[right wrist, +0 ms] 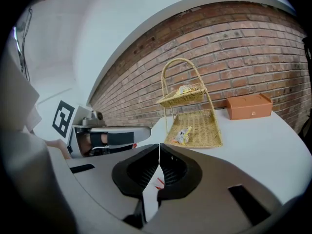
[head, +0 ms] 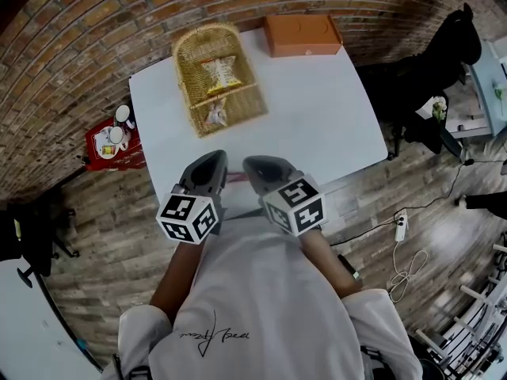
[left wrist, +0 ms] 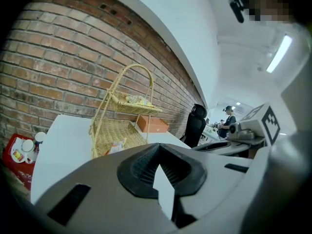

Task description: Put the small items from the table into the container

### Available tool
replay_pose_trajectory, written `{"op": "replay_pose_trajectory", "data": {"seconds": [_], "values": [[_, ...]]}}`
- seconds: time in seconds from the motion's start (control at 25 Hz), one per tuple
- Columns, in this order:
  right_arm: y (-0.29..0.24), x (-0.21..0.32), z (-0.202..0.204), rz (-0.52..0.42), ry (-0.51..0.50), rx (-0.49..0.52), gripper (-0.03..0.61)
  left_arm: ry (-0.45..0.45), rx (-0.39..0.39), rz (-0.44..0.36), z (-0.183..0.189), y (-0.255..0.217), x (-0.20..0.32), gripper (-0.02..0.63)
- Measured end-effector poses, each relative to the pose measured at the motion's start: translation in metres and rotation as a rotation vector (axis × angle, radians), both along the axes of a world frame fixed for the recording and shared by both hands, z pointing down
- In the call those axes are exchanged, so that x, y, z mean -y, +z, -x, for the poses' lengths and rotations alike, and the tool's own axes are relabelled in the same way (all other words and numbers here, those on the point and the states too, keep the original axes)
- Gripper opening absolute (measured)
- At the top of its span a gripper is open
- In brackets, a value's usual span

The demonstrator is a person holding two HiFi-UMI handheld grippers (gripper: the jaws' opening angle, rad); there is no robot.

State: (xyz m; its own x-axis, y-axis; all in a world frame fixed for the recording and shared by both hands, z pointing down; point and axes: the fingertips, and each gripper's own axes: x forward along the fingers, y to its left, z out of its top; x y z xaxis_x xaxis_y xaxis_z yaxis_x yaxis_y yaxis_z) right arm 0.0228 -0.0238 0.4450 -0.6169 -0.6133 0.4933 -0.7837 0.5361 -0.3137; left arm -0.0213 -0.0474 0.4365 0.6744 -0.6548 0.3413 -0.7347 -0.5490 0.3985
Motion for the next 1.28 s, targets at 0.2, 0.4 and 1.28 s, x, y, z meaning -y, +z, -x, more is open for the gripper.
{"op": "replay_pose_trajectory", "data": {"seconds": [0.2, 0.4, 1.28], "values": [[-0.001, 0.003, 0.004, -0.001, -0.003, 0.003, 0.023, 0.017, -0.003, 0.013, 0.002, 0.002, -0.004, 0.009], [-0.003, 0.004, 0.005, -0.001, 0.0, 0.006, 0.023, 0.039, -0.001, 0.024, 0.0, 0.004, -0.007, 0.009], [0.024, 0.001, 0.015, 0.068, -0.096, -0.052, 0.023, 0.067, 0.01, 0.05, 0.008, 0.021, -0.01, 0.009]]}}
